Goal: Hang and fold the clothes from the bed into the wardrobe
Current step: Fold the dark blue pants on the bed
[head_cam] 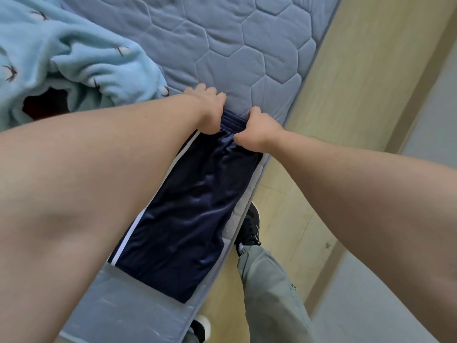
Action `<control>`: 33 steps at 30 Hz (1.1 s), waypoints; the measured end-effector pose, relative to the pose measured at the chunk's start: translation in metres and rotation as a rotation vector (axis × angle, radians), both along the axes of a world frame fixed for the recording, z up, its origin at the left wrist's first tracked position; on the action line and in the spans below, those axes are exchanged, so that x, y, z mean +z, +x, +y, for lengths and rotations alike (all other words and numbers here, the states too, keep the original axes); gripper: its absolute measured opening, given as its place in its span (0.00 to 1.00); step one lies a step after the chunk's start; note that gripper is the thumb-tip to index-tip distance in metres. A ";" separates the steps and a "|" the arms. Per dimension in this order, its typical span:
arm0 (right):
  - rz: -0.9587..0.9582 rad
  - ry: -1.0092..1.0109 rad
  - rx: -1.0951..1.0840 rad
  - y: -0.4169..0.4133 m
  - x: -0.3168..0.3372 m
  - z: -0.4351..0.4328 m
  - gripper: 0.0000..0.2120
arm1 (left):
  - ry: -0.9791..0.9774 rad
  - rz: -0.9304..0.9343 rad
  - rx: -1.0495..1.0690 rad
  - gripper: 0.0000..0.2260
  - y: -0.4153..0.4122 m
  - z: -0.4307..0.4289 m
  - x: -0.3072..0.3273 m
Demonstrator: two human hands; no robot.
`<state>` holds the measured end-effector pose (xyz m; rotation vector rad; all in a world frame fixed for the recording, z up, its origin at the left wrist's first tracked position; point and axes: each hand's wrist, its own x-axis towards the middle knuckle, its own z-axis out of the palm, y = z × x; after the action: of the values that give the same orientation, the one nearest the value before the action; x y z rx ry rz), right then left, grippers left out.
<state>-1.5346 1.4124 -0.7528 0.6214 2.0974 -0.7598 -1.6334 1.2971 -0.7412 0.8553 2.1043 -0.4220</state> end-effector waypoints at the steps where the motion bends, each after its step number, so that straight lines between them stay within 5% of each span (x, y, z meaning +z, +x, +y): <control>1: -0.011 0.012 0.007 0.001 0.000 0.000 0.23 | -0.007 0.000 -0.016 0.23 0.000 -0.002 0.000; 6: -0.048 0.015 0.103 0.006 0.003 -0.001 0.11 | -0.071 -0.065 0.013 0.25 0.003 -0.006 0.000; 15: 0.082 -0.153 0.012 0.021 0.012 0.005 0.16 | -0.068 -0.071 -0.092 0.24 0.004 -0.008 0.031; 20: 0.152 -0.116 0.053 0.021 0.020 0.007 0.09 | -0.074 0.064 -0.168 0.27 0.002 -0.007 0.043; 24: 0.226 -0.092 -0.021 0.020 0.024 0.005 0.01 | 0.049 0.247 -0.025 0.27 0.012 -0.011 0.039; 28: 0.224 -0.010 0.052 0.022 0.027 -0.004 0.05 | 0.353 0.497 0.439 0.25 0.067 -0.038 0.027; 30: 0.223 0.025 0.042 0.023 0.027 -0.008 0.01 | 0.505 0.482 0.638 0.15 0.109 -0.063 0.019; 33: 0.261 0.065 0.046 0.024 0.027 -0.014 0.13 | 0.520 0.385 0.608 0.17 0.157 -0.097 0.007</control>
<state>-1.5107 1.3987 -0.7261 0.5295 2.3747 -0.7840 -1.4767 1.1999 -0.7346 0.3719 2.7493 0.3241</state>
